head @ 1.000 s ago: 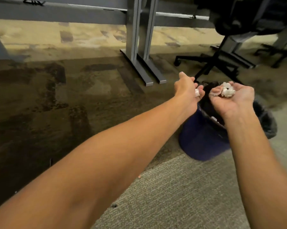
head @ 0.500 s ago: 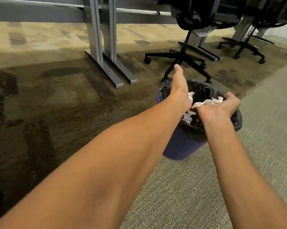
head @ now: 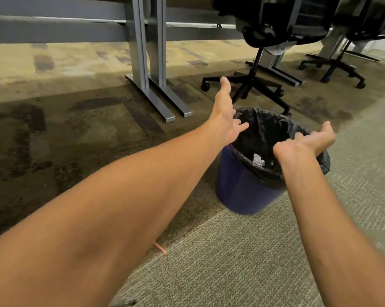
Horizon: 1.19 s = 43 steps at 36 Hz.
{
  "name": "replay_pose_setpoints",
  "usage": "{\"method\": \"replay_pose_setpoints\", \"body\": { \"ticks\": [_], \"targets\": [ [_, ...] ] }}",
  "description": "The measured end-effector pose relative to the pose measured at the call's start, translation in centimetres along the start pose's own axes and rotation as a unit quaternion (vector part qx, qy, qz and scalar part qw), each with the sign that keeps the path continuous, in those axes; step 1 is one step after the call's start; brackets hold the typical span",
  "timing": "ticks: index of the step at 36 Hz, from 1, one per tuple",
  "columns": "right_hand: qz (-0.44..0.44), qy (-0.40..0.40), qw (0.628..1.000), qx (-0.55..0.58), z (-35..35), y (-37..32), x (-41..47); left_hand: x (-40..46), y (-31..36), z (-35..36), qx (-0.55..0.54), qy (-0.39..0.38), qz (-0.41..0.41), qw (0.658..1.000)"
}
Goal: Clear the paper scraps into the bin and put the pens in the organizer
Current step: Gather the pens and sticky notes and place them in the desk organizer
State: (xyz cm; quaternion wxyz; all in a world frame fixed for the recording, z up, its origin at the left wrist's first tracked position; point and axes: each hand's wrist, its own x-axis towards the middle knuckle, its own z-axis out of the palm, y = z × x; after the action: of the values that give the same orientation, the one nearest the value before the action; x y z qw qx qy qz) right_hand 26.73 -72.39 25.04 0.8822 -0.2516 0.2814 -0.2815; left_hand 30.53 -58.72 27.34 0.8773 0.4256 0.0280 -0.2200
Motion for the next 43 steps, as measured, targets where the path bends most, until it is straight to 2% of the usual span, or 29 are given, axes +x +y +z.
{"method": "replay_pose_setpoints", "body": {
  "ticks": [2, 6, 9, 11, 18, 23, 28, 31, 37, 40, 43],
  "targets": [
    [0.015, -0.062, 0.998, 0.004, 0.5, 0.0, -0.7, -1.0, 1.5, -1.3, 0.005, 0.000, 0.009, 1.000],
    [0.006, -0.123, 0.992, -0.037, 3.2, 0.7, -4.2, -3.7, 5.0, -4.9, 0.049, 0.004, 0.036, 0.998],
    [0.013, -0.166, 0.976, -0.140, 5.1, 2.4, -6.5, -6.7, 7.6, -8.6, 0.098, 0.030, 0.058, 0.993],
    [0.015, -0.213, 0.953, -0.217, 6.2, 3.9, -8.0, -9.0, 9.2, -11.2, 0.136, 0.055, 0.077, 0.986],
    [0.000, -0.378, 0.824, -0.422, 8.9, 10.6, -12.4, -18.4, 12.3, -21.9, 0.239, 0.183, 0.094, 0.949],
    [-0.014, -0.442, 0.735, -0.514, 9.6, 15.4, -14.1, -24.2, 12.1, -30.4, 0.250, 0.293, 0.069, 0.920],
    [-0.013, -0.478, 0.645, -0.596, 6.0, 21.0, -14.8, -28.6, 8.8, -37.5, 0.273, 0.409, 0.059, 0.869],
    [0.004, -0.484, 0.604, -0.633, 2.5, 24.3, -15.2, -30.8, 6.2, -40.1, 0.308, 0.415, 0.032, 0.856],
    [0.033, -0.534, 0.489, -0.689, -4.5, 28.9, -17.0, -35.4, -0.1, -43.3, 0.411, 0.391, -0.057, 0.822],
    [0.049, -0.565, 0.443, -0.694, -7.1, 30.2, -18.4, -38.2, -3.9, -44.5, 0.445, 0.355, -0.114, 0.814],
    [0.059, -0.598, 0.397, -0.694, -9.1, 31.2, -19.7, -41.0, -6.8, -45.0, 0.514, 0.296, -0.153, 0.790]
  ]
}}
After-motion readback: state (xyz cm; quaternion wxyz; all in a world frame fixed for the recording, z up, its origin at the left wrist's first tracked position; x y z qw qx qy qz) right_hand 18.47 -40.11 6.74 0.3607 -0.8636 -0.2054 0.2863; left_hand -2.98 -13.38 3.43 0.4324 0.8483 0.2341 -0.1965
